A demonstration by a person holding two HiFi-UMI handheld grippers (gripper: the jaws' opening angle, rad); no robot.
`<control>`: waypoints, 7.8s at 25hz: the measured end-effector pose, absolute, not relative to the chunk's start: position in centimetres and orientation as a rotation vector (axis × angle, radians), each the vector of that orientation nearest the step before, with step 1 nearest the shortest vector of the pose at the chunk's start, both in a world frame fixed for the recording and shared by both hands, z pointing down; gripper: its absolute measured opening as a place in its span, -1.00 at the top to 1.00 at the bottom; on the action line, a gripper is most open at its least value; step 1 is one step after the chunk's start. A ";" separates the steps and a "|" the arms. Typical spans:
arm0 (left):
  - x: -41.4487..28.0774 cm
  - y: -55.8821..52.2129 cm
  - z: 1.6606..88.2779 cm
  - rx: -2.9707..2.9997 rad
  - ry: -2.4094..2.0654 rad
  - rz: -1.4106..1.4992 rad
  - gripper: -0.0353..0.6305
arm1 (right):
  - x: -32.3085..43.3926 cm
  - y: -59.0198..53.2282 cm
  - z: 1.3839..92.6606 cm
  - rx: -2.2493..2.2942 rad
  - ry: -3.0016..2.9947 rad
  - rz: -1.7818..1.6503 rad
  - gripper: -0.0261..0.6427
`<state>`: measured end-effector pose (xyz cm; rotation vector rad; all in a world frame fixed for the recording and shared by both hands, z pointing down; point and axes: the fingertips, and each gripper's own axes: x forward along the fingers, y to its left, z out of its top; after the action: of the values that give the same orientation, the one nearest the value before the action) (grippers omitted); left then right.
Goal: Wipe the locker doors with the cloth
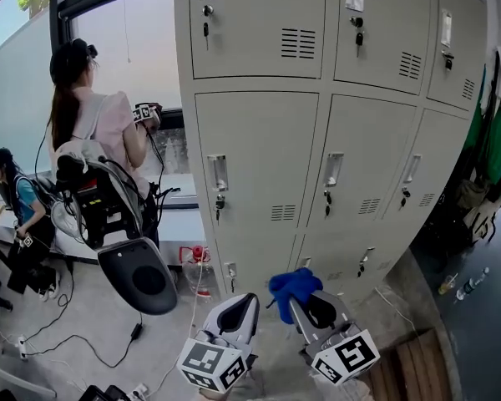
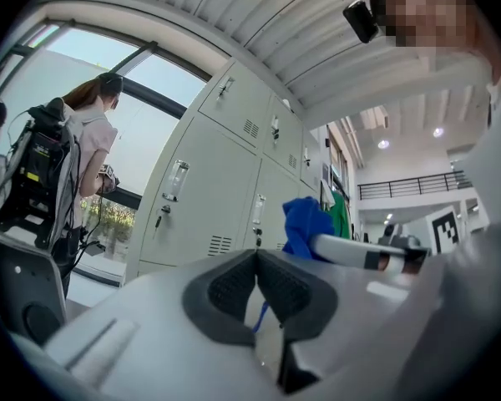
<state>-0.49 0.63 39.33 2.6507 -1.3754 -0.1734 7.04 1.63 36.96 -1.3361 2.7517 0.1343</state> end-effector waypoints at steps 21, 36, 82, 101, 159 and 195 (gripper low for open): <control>-5.0 -16.8 37.6 2.740 -1.314 -0.138 0.89 | 0.6 -16.2 35.7 -1.373 2.741 0.148 0.75; -7.1 -19.2 30.4 2.801 -1.447 -0.297 0.89 | -1.7 -19.3 27.5 -1.225 2.723 0.360 0.75; -9.3 -21.6 32.9 2.711 -1.535 -0.241 0.89 | -4.9 -24.2 30.1 -1.287 2.783 0.306 0.75; -8.5 -21.1 41.7 2.562 -1.471 -0.084 0.89 | -4.8 -24.7 40.0 -1.337 2.881 0.023 0.75; -5.3 -23.3 31.3 2.804 -1.438 -0.236 0.89 | 0.8 -24.9 28.3 -1.460 2.664 0.442 0.75; -0.9 -23.5 29.9 2.885 -1.332 -0.235 0.89 | 5.2 -23.5 28.3 -1.542 2.612 0.381 0.75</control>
<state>-0.89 -23.45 29.91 2.8854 -1.3322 -0.2353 5.18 -23.52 28.27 -1.5415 2.6125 0.3805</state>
